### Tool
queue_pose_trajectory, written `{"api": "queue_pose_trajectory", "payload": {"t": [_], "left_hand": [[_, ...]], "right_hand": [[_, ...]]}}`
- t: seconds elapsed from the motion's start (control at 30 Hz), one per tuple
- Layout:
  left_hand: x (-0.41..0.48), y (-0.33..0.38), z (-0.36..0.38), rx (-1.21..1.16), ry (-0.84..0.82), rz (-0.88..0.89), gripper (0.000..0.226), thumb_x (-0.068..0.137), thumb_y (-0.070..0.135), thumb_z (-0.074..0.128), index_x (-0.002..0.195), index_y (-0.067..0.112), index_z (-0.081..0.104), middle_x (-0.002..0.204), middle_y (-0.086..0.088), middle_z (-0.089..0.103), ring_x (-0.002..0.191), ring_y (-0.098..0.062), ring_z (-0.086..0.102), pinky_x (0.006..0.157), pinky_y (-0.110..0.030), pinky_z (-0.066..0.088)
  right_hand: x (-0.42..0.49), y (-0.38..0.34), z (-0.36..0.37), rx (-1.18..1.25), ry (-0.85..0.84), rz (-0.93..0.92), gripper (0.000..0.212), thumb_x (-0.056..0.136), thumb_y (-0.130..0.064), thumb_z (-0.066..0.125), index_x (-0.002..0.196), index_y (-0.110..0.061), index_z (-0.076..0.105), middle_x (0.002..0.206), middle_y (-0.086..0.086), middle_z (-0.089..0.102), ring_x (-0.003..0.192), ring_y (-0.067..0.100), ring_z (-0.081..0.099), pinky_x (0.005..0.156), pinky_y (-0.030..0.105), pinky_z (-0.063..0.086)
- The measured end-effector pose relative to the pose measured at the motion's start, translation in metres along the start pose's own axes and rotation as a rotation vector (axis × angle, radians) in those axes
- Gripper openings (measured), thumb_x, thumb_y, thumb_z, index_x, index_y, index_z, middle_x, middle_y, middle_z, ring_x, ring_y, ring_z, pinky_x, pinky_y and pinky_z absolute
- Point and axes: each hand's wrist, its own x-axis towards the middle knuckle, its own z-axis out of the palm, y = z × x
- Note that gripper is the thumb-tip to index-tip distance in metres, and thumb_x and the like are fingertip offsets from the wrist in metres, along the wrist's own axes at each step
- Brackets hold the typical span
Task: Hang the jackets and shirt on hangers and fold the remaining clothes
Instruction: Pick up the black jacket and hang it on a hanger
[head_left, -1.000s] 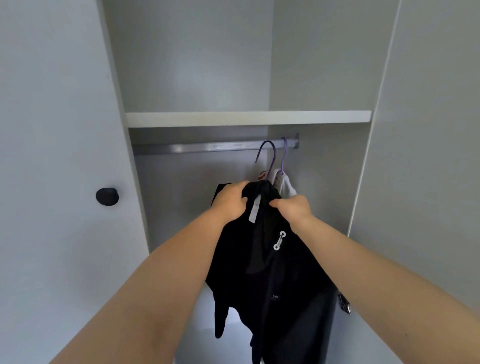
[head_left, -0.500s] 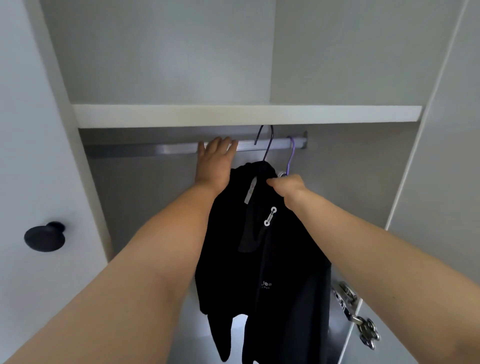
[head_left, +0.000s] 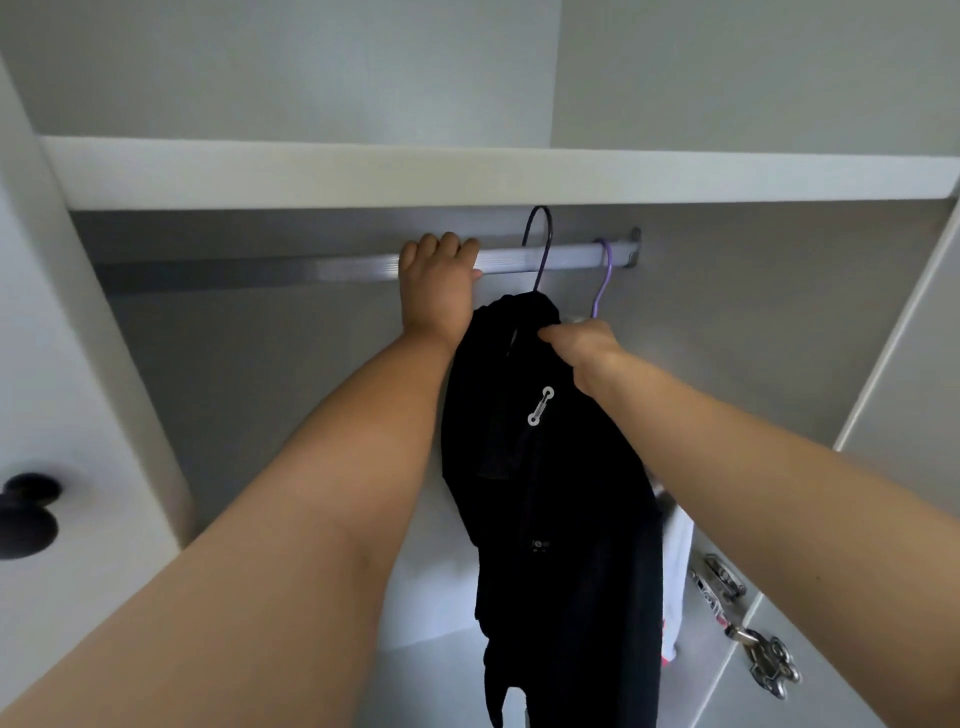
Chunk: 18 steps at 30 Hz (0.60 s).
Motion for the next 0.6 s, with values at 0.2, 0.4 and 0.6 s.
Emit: {"api": "queue_pose_trajectory", "payload": {"t": [0.2,0.4,0.6], "left_hand": [[0.001,0.0,0.006,0.003,-0.021,-0.006,0.03,0.053,0.025,0.087,0.074,0.02,0.067,0.066,0.001,0.058,0.063,-0.024,0.057,0.067,-0.029,0.024],[0.001,0.001,0.007,0.033,0.013,-0.001,0.03,0.052,0.024,0.088,0.071,0.019,0.065,0.065,0.001,0.057,0.061,-0.023,0.056,0.067,-0.028,0.023],[-0.002,-0.002,0.014,0.045,0.046,0.026,0.027,0.057,0.022,0.085,0.075,0.018,0.065,0.066,0.0,0.057,0.062,-0.022,0.054,0.068,-0.028,0.025]], "right_hand": [[-0.003,0.03,0.014,-0.005,-0.046,0.066,0.035,0.088,-0.017,0.063,0.118,0.0,0.056,0.113,0.013,0.063,0.103,0.029,0.062,0.096,0.039,0.05],[0.003,0.034,0.012,-0.189,-0.048,-0.042,0.027,0.092,-0.022,0.058,0.108,-0.001,0.06,0.1,0.012,0.065,0.093,0.026,0.063,0.085,0.032,0.051],[-0.004,0.036,0.011,-0.6,-0.064,-0.209,0.038,0.102,-0.025,0.039,0.11,0.006,0.06,0.102,0.02,0.064,0.099,0.034,0.06,0.077,0.031,0.042]]}}
